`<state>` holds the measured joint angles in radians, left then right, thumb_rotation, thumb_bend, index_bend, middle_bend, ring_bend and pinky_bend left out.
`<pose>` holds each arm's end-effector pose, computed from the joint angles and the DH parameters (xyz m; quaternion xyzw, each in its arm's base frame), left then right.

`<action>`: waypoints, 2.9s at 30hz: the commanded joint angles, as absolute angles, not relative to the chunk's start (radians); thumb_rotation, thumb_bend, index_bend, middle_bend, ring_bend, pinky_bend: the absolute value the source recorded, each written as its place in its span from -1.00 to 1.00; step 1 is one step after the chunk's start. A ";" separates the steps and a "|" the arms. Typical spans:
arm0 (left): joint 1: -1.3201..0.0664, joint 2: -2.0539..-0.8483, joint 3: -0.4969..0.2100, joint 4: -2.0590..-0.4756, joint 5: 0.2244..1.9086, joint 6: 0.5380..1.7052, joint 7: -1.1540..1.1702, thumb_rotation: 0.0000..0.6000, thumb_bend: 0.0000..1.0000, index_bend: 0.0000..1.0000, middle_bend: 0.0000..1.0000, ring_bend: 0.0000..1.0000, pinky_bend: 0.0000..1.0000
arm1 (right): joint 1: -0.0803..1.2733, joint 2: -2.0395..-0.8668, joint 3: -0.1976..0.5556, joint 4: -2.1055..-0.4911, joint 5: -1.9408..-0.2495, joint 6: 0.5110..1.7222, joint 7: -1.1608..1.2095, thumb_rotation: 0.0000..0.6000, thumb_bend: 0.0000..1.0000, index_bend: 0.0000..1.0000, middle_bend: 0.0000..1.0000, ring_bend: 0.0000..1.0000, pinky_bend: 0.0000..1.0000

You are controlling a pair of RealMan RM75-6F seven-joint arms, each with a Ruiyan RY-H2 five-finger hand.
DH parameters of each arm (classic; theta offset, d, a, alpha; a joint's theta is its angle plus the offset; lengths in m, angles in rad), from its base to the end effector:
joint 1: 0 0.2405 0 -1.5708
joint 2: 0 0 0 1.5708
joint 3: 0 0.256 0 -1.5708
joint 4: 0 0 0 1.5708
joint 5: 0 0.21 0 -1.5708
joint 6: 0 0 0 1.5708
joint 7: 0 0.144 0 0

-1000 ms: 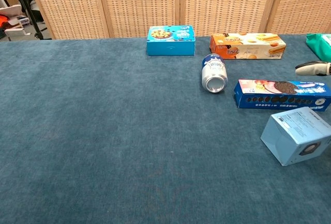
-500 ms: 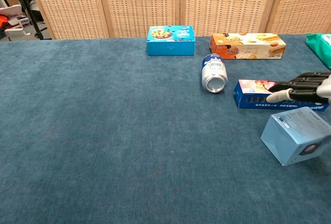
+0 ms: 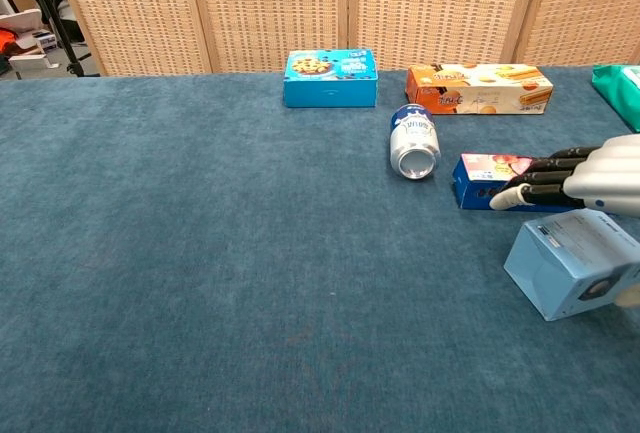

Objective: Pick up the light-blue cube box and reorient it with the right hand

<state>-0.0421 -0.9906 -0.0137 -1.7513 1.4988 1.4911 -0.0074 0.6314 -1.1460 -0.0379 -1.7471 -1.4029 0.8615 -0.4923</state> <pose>-0.3023 0.1590 0.1825 -0.5877 -0.4142 -0.3729 0.5865 -0.2074 -0.2708 0.0525 0.8723 -0.2275 0.2072 0.3799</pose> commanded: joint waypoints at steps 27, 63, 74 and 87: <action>-0.045 -0.994 -0.009 -1.756 1.502 1.483 0.004 1.00 -1.00 -1.00 -1.00 -1.00 -1.00 | 0.531 -1.254 -0.050 -1.464 -1.711 1.310 0.415 1.00 0.14 0.01 0.03 -0.25 -0.03; -0.052 -1.017 -0.006 -1.765 1.496 1.468 0.064 1.00 -1.00 -1.00 -1.00 -1.00 -1.00 | 0.421 -1.588 -0.062 -0.978 -1.638 1.349 1.112 1.00 0.50 0.06 0.06 -0.25 -0.03; -0.054 -1.022 -0.005 -1.765 1.491 1.462 0.077 1.00 -1.00 -1.00 -1.00 -1.00 -1.00 | 0.414 -1.639 -0.076 -0.863 -1.651 1.340 1.119 1.00 0.45 0.06 -0.14 -0.53 -0.10; -0.055 -1.024 -0.003 -1.766 1.493 1.463 0.083 1.00 -1.00 -1.00 -1.00 -1.00 -1.00 | 0.420 -1.633 -0.128 -0.789 -1.723 1.380 1.167 1.00 0.34 -0.70 -0.99 -1.00 -0.56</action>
<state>-0.0547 -1.0237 -0.0033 -1.7661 1.4931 1.4626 0.0828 0.4196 -1.6369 -0.1232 -0.7905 -1.7176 1.3761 1.1635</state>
